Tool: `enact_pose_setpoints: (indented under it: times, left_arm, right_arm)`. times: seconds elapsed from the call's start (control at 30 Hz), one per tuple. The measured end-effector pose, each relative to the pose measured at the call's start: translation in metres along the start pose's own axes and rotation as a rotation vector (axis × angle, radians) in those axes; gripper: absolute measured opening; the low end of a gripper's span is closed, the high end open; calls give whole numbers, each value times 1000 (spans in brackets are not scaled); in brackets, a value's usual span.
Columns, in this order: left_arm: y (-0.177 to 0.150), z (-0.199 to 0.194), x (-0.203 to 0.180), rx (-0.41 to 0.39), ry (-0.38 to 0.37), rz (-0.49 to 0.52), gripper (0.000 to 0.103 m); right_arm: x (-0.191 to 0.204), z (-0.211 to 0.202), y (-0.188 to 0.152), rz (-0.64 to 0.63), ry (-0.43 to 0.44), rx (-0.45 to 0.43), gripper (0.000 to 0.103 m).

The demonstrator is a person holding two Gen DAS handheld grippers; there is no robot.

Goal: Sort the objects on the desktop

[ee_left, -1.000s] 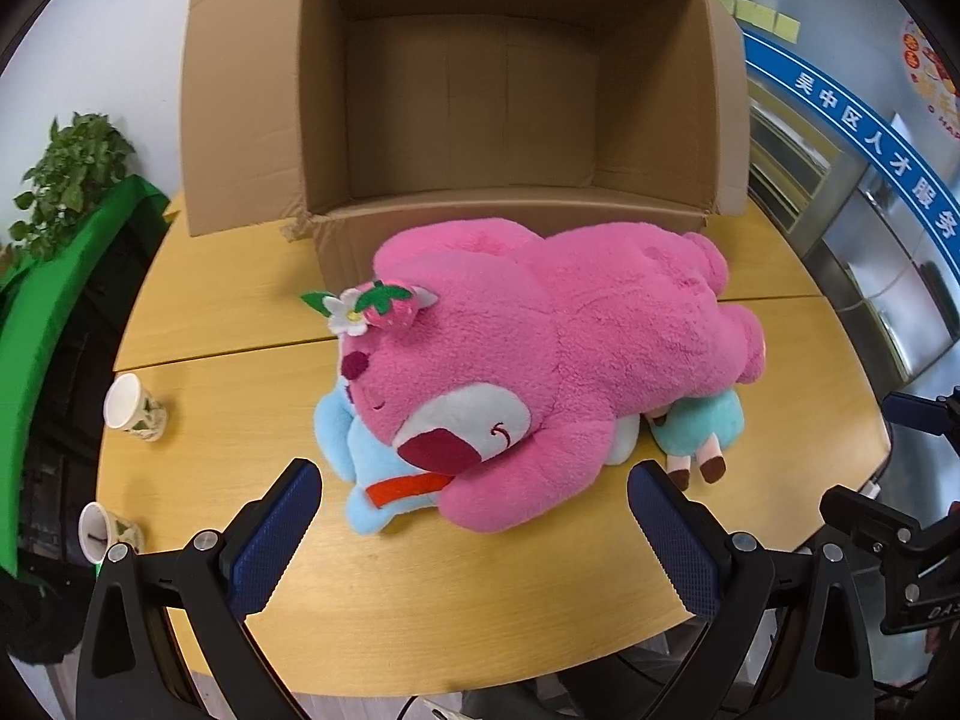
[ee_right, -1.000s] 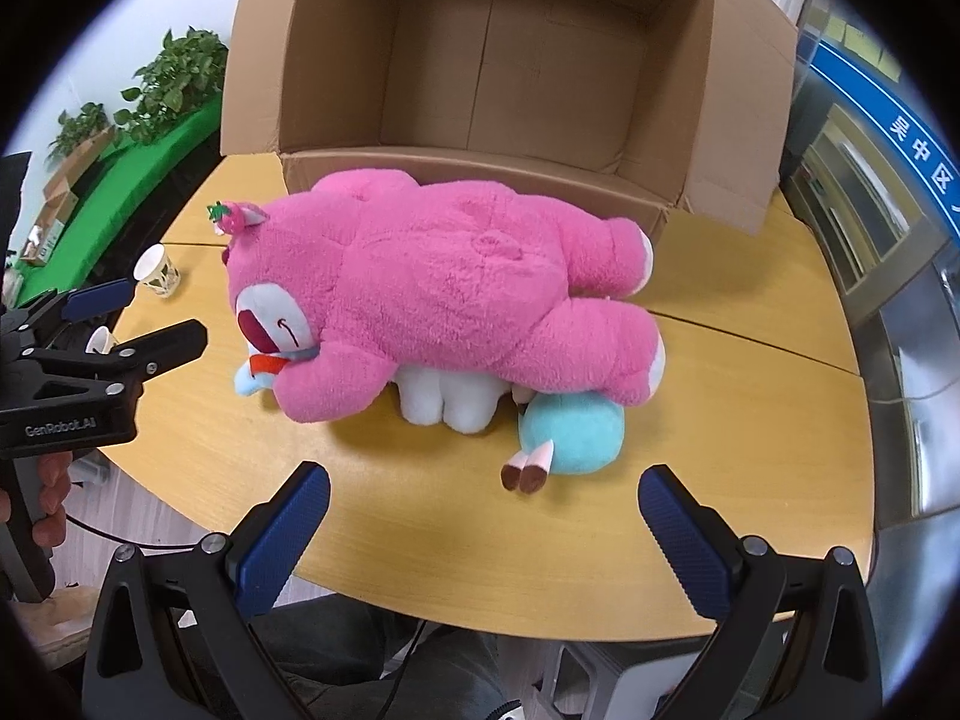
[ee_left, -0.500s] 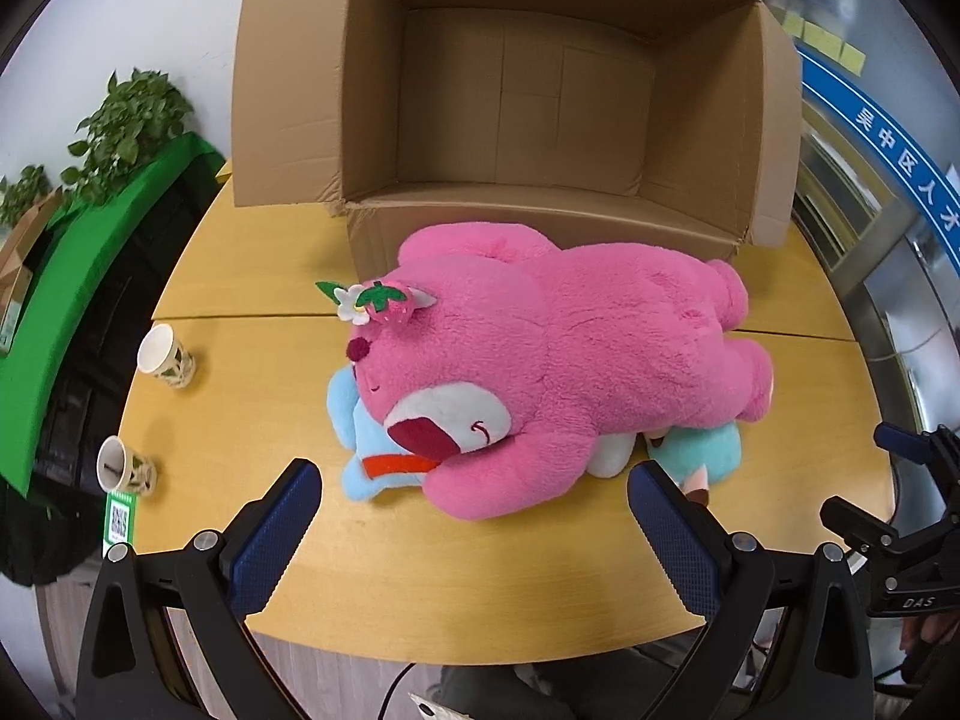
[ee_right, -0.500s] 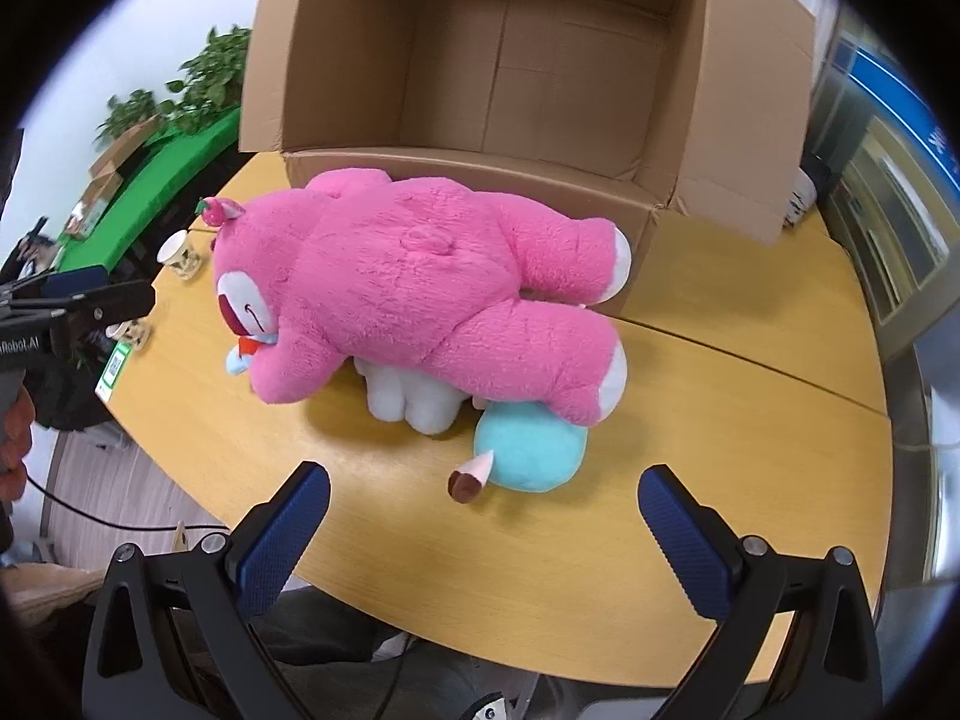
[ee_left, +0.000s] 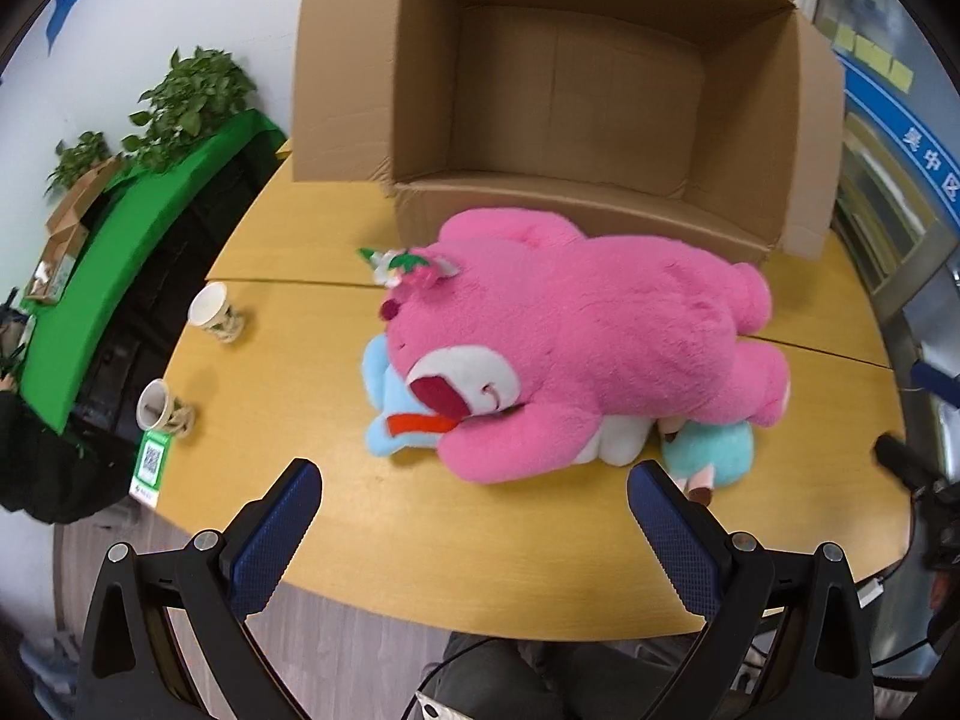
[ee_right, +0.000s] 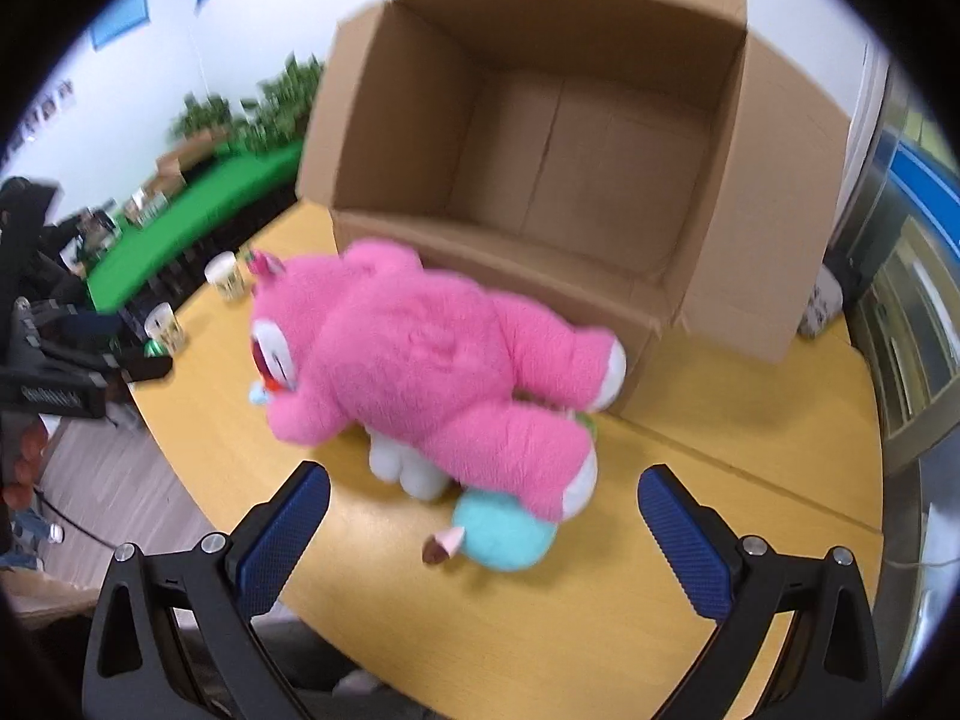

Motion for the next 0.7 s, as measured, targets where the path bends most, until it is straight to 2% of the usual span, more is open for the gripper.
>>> enact_pose_setpoints:
  times: [0.2,0.27,0.33,0.37,0.4,0.43,0.47,0.5,0.57,0.6,0.7]
  left_arm:
    - [-13,-7,0,5,34,-3,103]
    - [-19,-11,1,-5,34,-3,103]
    - [-25,-17,6,-23,19,-27,98]
    - [-28,-19,10,-32,8,-47,86]
    - [-32,-22,14,-41,-4,-67,66]
    - [-35,-23,20,-40,-9,-92,53]
    - [-38,-23,27,-34,-13,-119,29]
    - [-42,-24,35,-34,-15,-152,15]
    - [-48,-27,51,-44,-16,-213,12]
    - [-49,-32,58,-62,-10,-231,8]
    - [-50,-48,81,-130,13,-288,7]
  right_arm:
    - [11,-8,9,-63,-13,-125,103]
    - [21,1,6,-105,32,-93,103]
    - [28,8,4,-118,65,-80,101]
    - [32,12,3,-120,91,-72,91]
    - [36,18,1,-114,127,-38,66]
    - [40,24,-2,-107,164,-3,49]
    - [44,36,-4,-101,179,57,14]
    - [47,44,-6,-99,184,94,5]
    - [56,47,-3,-113,215,96,4]
    - [63,44,1,-138,223,75,4]
    - [82,34,15,-215,238,10,4]
Point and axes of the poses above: each gripper's, at about its wrist camera, not at the fingertips, and z roughly the way its jaws point, x to its left, y to its top, the point moved 7 cm from there along z, roughly the way its jaws point, and after that the axes turned 3 degrees about -y, right-handed, at the moved point
